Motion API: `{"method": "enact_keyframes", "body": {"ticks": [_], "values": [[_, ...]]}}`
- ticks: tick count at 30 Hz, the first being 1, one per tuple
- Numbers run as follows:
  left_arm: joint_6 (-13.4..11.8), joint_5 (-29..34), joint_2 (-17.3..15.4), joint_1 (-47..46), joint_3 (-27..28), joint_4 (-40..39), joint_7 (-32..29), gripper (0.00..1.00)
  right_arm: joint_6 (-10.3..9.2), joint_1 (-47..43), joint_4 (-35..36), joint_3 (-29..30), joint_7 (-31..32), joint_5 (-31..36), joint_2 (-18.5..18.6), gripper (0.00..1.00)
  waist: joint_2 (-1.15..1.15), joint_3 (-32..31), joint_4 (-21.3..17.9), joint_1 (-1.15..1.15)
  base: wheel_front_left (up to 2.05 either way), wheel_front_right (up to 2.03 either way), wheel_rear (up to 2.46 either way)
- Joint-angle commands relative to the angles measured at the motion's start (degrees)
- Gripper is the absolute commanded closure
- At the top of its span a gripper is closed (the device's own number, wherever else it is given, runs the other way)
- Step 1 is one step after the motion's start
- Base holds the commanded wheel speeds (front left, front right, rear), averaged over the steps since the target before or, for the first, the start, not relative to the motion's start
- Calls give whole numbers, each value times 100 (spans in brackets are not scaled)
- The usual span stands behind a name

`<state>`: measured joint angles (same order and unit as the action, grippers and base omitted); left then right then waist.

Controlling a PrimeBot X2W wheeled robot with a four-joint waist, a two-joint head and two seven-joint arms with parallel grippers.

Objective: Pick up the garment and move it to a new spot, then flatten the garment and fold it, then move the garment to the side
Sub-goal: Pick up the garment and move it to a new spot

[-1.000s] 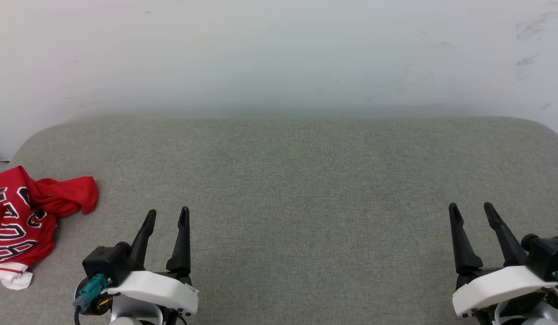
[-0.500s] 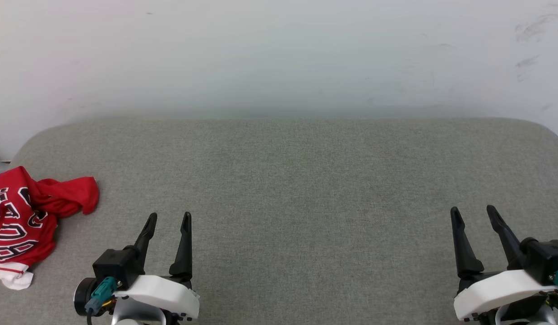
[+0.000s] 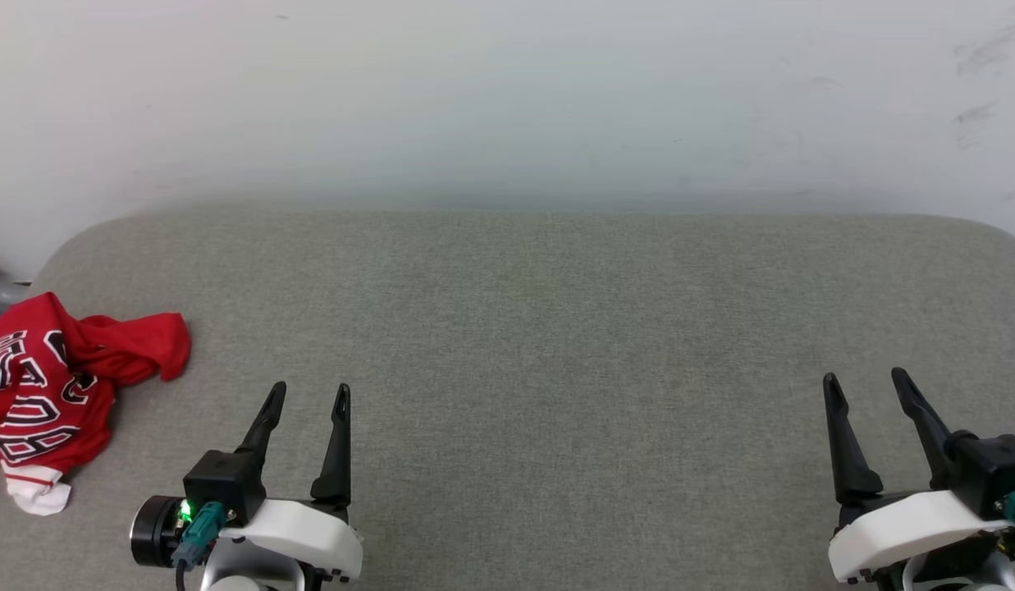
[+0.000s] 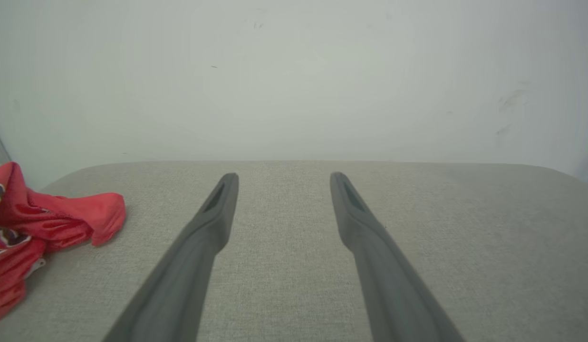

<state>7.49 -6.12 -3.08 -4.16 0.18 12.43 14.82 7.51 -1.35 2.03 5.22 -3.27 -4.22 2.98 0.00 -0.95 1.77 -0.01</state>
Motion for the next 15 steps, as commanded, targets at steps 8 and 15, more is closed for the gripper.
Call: {"method": "enact_keyframes", "body": {"ticks": [8,15], "values": [[-7,42,6,-154,158,28,41,0,-4,-36,41,-70,-63,-147,-16,0,0,37,401,1,0,0,0],[-6,6,11,-188,229,93,41,0,-4,-11,58,-199,-85,-192,-16,0,0,71,903,1,0,0,0]]}}
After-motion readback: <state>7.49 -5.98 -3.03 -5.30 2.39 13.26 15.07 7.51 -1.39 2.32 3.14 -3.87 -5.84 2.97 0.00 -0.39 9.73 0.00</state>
